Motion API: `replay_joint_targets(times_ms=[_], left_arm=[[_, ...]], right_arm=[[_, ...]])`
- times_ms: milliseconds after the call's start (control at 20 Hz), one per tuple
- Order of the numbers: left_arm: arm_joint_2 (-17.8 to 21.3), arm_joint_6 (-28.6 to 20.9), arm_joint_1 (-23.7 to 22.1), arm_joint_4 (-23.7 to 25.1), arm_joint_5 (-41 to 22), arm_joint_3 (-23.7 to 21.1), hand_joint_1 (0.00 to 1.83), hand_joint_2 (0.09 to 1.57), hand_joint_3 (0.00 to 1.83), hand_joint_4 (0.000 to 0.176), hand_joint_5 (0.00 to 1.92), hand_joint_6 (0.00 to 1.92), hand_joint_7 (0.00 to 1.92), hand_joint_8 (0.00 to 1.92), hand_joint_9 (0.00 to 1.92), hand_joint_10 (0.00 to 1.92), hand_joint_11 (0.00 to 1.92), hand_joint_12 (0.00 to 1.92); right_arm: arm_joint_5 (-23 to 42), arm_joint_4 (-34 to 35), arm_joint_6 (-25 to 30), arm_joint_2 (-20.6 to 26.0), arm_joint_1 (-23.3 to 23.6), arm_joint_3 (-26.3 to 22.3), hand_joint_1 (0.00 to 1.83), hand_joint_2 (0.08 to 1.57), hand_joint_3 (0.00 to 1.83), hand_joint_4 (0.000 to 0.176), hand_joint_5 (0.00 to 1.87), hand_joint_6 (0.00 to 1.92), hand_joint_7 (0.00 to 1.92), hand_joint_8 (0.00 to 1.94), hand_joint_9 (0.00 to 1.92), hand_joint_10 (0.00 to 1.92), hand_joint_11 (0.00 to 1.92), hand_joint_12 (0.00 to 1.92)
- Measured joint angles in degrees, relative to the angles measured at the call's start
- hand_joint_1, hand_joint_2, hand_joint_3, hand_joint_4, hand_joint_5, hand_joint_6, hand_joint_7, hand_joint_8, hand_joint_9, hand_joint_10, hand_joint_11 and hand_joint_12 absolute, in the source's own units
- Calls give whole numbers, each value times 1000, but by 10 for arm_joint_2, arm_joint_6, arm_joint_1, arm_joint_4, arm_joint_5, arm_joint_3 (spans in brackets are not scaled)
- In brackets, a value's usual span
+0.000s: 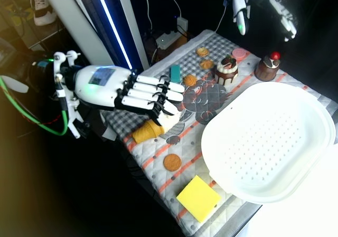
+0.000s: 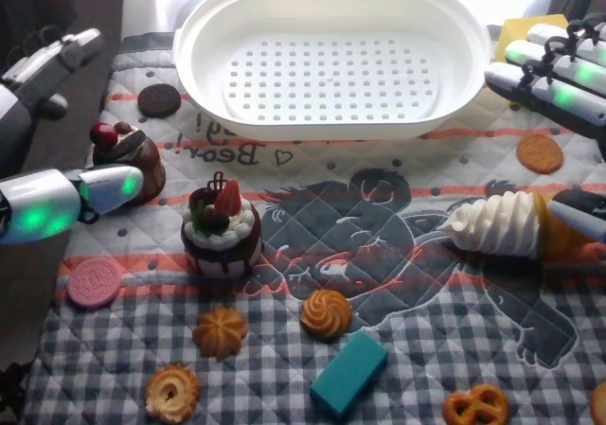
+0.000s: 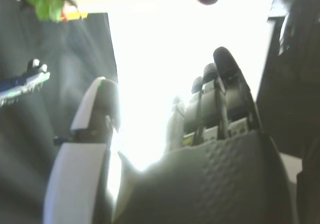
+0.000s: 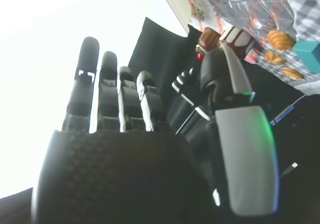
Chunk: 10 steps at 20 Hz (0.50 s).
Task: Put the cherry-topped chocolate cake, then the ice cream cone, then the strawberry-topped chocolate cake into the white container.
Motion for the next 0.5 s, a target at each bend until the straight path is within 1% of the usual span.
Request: replay_joint_targets(times_ms=[50,100,150,200,250,300,350,400,450,500], left_arm=[[-2,0,0,-12,3,1,810,1107,1,40,64,5,0,0,0,0,0,944],[-2,1,0,-12,6,2,844,1102,0,36,68,5,0,0,0,0,0,947],[-9,0,0,-12,7,9,884,1101,0,52,68,3,0,0,26,8,0,1030],[-10,1,0,-17,12,11,922,1099,0,53,79,6,0,0,32,9,0,1041],[-12,1,0,-23,19,13,964,1101,0,46,75,2,0,0,6,1,0,946],[-12,1,0,-25,24,13,1011,1098,0,68,69,1,0,0,0,0,0,697],[-12,3,0,-25,26,15,1040,1100,0,77,67,0,0,0,0,0,0,590],[-15,3,0,-28,26,18,1023,1099,0,86,67,0,0,0,0,0,0,471],[-17,7,-2,-33,31,22,1028,1096,0,78,72,2,0,0,0,0,0,440],[-22,10,-4,-37,37,29,1021,1099,0,86,77,1,0,0,0,0,0,359]], right_arm=[[0,1,0,0,-2,0,469,1319,6,0,0,0,0,0,0,0,0,768],[0,2,0,0,-3,0,457,1322,2,0,0,0,0,0,0,0,0,658],[-1,4,0,0,-3,0,486,1319,2,0,0,0,0,0,0,0,0,333],[0,4,0,0,-3,0,468,1323,2,0,0,0,0,0,0,0,0,66],[0,6,0,0,-4,0,470,1320,1,0,0,0,0,0,0,0,0,12],[1,7,0,0,-7,0,507,1312,0,0,0,0,0,0,3,0,0,454],[0,9,0,0,-7,0,477,1317,0,0,0,0,0,0,0,0,0,757],[1,9,0,0,-7,0,493,1321,1,0,0,0,0,0,0,0,0,810],[3,9,0,0,-7,-1,520,1316,0,0,0,0,0,0,0,0,0,812],[3,9,0,-1,-7,-1,503,1319,0,0,0,0,0,0,0,0,0,737]])
